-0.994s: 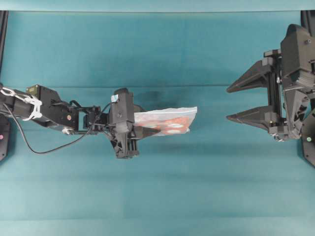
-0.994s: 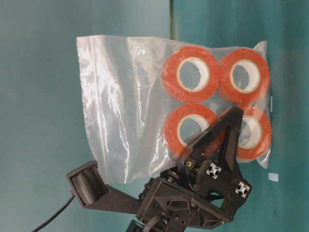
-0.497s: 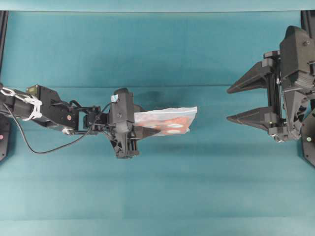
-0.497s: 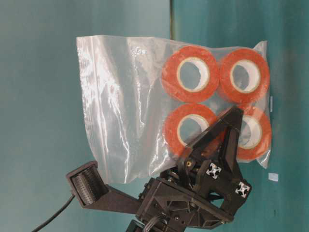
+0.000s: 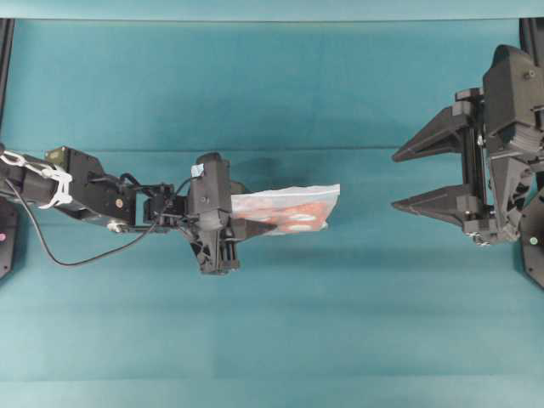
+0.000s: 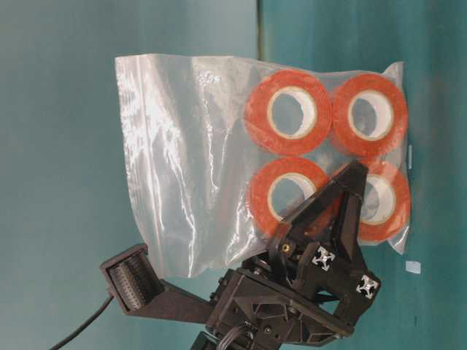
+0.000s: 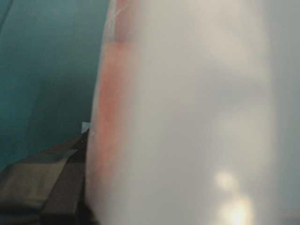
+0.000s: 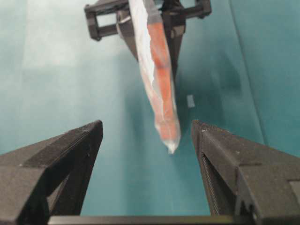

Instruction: Hand over the clear zip bag and make it stand upright.

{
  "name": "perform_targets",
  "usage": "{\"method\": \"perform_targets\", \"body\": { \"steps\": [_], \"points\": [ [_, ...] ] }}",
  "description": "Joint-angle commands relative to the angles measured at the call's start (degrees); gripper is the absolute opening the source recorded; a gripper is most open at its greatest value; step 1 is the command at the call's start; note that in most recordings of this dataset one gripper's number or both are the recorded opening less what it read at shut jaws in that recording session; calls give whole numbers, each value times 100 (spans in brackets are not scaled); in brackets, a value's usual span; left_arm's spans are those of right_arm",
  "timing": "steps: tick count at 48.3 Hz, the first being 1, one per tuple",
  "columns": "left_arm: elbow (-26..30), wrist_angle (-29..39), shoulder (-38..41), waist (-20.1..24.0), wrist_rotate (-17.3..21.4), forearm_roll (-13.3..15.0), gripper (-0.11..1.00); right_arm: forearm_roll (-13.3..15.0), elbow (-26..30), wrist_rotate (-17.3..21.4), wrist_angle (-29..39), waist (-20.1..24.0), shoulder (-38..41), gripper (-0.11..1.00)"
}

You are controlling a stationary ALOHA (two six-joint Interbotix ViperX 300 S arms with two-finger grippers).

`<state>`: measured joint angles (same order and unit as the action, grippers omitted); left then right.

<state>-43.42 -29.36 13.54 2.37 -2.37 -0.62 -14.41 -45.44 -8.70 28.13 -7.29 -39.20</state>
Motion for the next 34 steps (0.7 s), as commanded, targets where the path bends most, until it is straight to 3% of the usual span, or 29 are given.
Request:
{"method": "perform_targets", "body": {
  "steps": [1,34],
  "points": [
    [35,-18,-79,-35,0,-9,25,-9,44,62,-44,9,-26,83],
    [44,-18,-79,-53,0,-9,25,-9,26,62,-88,9,-26,83]
  ]
}}
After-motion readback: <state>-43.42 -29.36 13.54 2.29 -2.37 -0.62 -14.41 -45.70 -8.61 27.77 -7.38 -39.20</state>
